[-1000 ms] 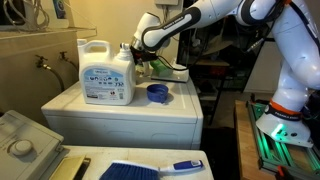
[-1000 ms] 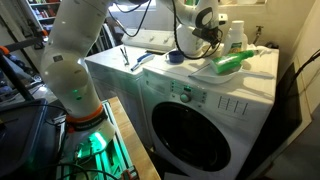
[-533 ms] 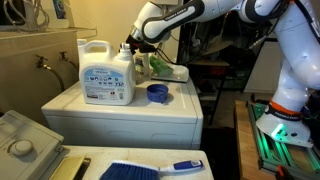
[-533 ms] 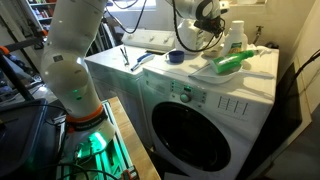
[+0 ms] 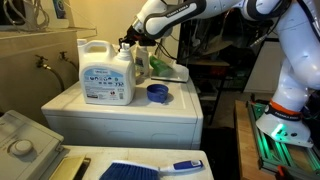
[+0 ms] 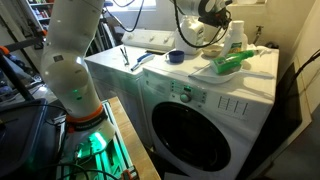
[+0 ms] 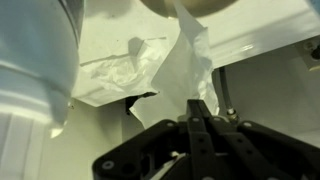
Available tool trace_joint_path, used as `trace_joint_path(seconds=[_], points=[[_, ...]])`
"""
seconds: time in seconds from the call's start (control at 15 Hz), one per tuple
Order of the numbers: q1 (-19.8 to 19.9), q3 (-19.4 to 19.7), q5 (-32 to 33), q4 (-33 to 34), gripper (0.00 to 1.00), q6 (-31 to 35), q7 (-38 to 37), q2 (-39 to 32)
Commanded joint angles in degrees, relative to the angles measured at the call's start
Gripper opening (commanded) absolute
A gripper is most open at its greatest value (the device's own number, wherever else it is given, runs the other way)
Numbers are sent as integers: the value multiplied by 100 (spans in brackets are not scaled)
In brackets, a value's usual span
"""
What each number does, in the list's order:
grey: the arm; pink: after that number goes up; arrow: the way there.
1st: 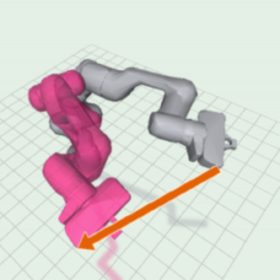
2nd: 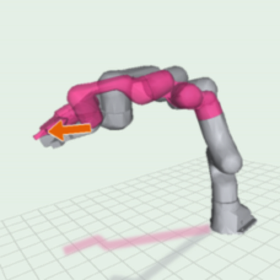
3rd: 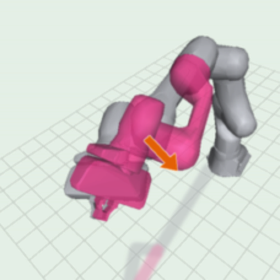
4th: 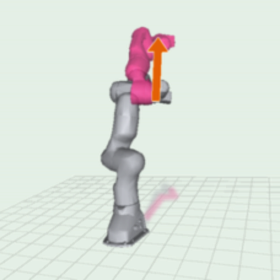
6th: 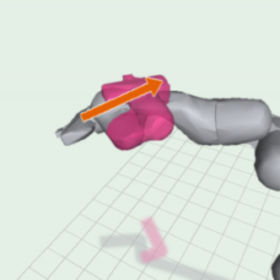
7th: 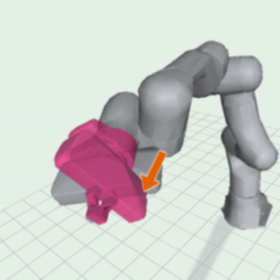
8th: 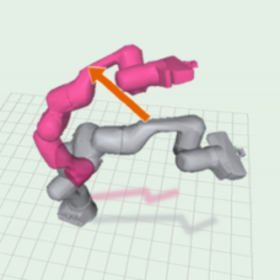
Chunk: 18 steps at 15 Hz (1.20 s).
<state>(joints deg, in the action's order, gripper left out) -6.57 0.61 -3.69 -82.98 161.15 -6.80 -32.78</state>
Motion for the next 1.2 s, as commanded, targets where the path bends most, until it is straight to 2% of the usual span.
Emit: trace_joint_path(seconds=[0.0,0.27,0.33,0.47,0.53,0.8,1.07,1.13], points=[[-164,406,252,-43,1,690,-490,-172],[-370,763,223,8,4,511,-741,-384],[-448,875,202,40,27,455,-882,-437],[-531,908,110,32,29,415,-1007,-431],[-493,819,154,13,35,406,-1099,-405],[-447,559,43,-86,66,400,-1113,-274],[-571,601,44,-200,97,198,-1367,-118],[-734,800,77,-243,100,-58,-1613,-50]])
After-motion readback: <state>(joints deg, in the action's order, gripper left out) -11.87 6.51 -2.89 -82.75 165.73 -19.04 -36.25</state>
